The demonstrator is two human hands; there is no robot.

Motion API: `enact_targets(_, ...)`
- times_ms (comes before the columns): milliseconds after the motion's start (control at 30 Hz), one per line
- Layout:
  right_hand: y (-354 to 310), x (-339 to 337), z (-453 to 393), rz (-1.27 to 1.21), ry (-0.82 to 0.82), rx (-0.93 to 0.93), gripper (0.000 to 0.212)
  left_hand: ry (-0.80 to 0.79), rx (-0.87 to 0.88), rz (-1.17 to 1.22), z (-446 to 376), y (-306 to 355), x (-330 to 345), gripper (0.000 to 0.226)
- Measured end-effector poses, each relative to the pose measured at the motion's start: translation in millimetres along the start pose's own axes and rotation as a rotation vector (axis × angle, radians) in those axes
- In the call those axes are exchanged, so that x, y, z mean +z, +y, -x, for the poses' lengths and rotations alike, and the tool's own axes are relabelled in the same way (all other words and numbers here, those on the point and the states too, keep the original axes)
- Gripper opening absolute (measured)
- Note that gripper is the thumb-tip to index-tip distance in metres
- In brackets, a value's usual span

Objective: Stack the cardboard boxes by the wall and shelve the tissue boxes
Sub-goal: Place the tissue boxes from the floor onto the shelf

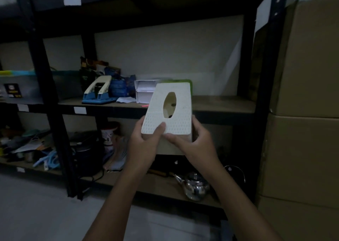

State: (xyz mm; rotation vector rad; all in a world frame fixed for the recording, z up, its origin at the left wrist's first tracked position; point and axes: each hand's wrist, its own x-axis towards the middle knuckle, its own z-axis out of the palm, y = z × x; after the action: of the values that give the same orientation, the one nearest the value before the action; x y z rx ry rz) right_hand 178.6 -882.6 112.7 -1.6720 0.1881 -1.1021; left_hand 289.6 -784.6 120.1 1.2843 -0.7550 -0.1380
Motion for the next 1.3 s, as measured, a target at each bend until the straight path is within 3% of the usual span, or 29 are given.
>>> enact_targets(67,-4,-13,-6,0.052,0.058,-0.027,0.069,-0.084,0.042,0.005,-3,4,13,0.043)
enact_targets(167,-17,-28,-16,0.118,0.183,-0.084,0.053,-0.207,0.089,0.039,-14,12,27,0.069)
enact_targets(300,-38,-45,-29,0.096,0.295,-0.119,0.031,-0.201,0.202,-0.068,-28,29,44,0.074)
enact_targets(433,-57,-61,-42,0.126,0.241,-0.17,0.043,-0.138,0.255,-0.041,-44,54,55,0.057)
enact_targets(567,-51,-70,-41,0.246,0.234,-0.187,0.073,-0.131,0.207,-0.052,-50,47,52,0.059)
enact_targets(667,-49,-73,-39,0.3,0.248,-0.261,0.07,-0.147,0.174,-0.083,-49,39,56,0.06)
enact_targets(833,-46,-79,-41,0.296,0.296,-0.297,0.062,-0.053,0.264,-0.181,-46,41,73,0.05)
enact_targets(967,-34,-86,-24,0.312,0.428,-0.336,0.056,-0.135,0.271,-0.243,-40,24,84,0.052)
enact_targets(1067,-27,-97,-27,0.344,0.41,-0.313,0.055,-0.201,0.227,-0.208,-39,10,98,0.046)
enact_targets(1300,-2,-119,-56,0.274,0.335,-0.182,0.037,-0.174,0.269,-0.295,-54,1,124,0.046)
